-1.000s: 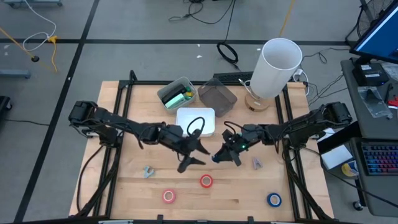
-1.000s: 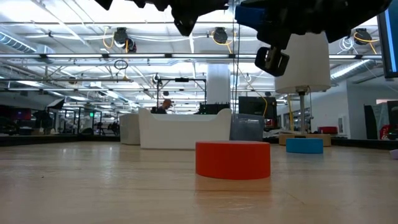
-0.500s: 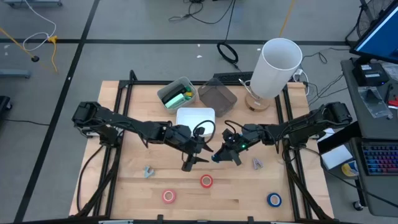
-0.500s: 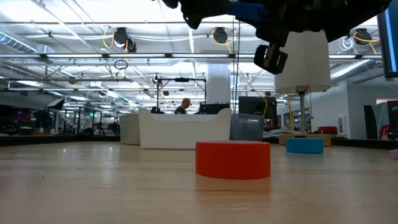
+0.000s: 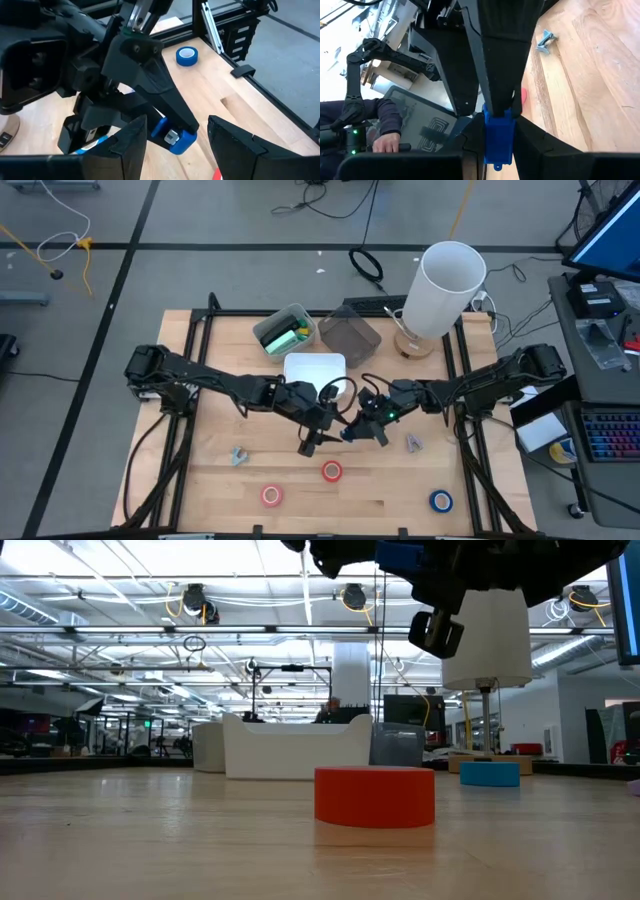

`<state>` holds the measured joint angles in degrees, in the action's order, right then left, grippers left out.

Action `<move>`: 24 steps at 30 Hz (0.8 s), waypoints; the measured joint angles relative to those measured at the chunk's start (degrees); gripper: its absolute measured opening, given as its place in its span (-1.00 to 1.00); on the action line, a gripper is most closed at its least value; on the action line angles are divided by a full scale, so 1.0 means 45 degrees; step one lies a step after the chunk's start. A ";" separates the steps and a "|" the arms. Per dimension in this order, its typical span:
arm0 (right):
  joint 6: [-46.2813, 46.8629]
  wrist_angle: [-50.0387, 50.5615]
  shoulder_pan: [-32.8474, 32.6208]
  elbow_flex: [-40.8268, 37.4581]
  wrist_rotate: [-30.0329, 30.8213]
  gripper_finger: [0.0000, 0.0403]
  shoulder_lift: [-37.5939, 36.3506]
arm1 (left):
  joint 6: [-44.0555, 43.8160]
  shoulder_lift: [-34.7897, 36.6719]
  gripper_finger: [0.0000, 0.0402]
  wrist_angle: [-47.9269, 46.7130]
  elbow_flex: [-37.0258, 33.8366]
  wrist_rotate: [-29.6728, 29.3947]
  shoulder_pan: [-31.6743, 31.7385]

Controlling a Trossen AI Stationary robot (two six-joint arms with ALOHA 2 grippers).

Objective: Pick and place Stapler, Stapler remover, tape
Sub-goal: Put the blue stapler into the gray bin

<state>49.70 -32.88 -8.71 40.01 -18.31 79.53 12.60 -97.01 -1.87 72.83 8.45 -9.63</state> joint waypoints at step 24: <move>0.0504 -0.0637 0.0000 0.0000 0.0009 -0.70 0.0000 | 0.0887 0.0010 0.04 0.0078 0.0030 0.0131 0.0000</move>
<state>51.96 -35.75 -8.71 40.01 -18.27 79.53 16.59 -96.97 -1.52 72.97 9.04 -9.63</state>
